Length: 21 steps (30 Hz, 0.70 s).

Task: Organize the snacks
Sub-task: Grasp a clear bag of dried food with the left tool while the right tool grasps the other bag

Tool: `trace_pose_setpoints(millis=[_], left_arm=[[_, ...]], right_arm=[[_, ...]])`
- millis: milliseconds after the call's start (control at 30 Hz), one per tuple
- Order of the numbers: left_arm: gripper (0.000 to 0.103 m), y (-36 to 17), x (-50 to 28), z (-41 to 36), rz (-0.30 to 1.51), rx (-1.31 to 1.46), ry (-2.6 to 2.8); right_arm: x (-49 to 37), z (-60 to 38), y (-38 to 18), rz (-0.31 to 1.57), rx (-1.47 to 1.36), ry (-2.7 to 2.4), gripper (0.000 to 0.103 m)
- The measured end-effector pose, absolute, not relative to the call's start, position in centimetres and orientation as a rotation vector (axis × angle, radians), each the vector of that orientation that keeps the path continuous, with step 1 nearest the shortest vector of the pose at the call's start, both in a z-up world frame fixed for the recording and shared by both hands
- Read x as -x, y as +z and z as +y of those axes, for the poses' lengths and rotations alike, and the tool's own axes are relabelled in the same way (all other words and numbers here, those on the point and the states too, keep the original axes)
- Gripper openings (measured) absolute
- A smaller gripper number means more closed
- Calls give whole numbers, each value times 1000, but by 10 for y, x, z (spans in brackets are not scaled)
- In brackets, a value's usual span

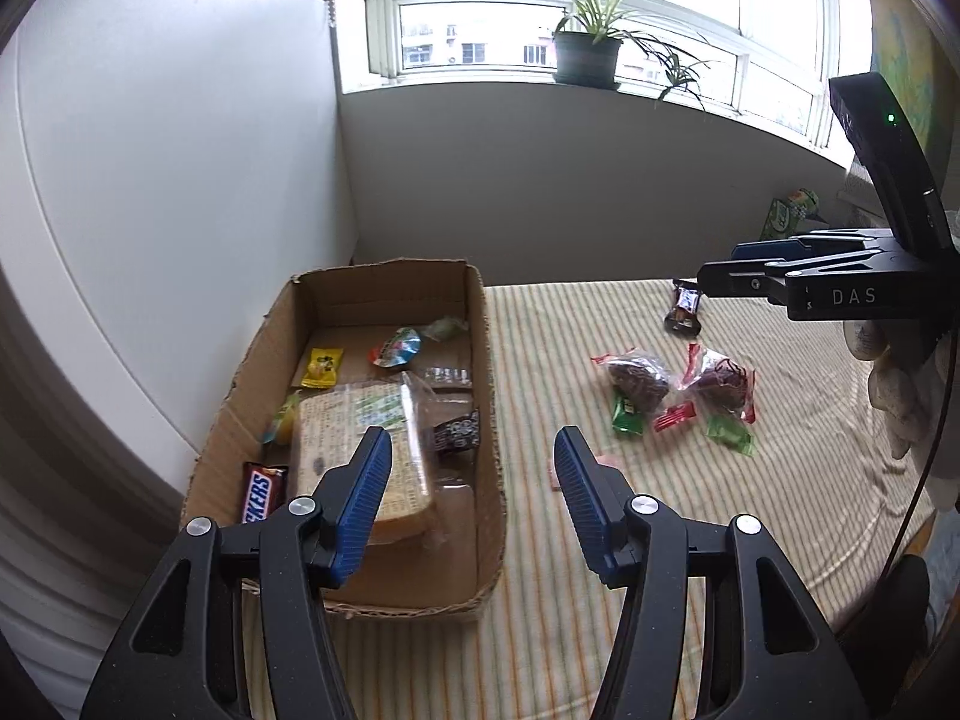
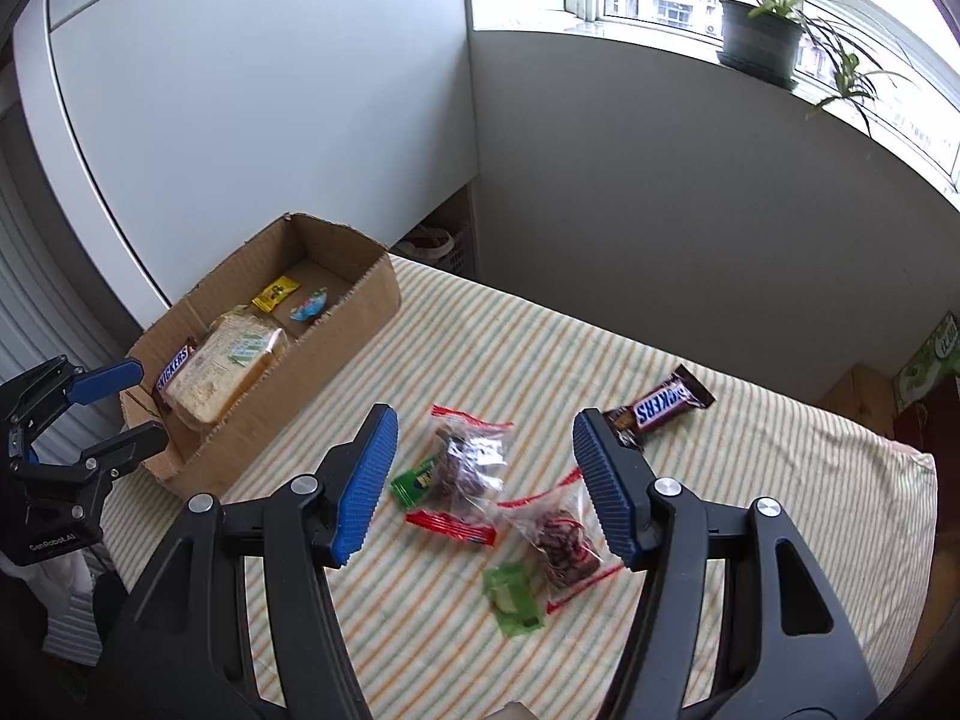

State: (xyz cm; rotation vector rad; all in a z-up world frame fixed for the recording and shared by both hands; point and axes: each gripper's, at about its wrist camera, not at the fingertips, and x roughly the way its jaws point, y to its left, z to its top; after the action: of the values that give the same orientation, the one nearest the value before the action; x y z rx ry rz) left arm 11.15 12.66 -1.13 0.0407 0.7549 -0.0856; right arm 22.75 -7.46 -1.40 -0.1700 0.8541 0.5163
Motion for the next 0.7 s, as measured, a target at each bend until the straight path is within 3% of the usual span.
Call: trace_pose_setpoints(millis=[700], left_arm=[[56,-50,-172,32,907,28,-226]], right_arm=[[-240,-141,-79,986,81,527,64]])
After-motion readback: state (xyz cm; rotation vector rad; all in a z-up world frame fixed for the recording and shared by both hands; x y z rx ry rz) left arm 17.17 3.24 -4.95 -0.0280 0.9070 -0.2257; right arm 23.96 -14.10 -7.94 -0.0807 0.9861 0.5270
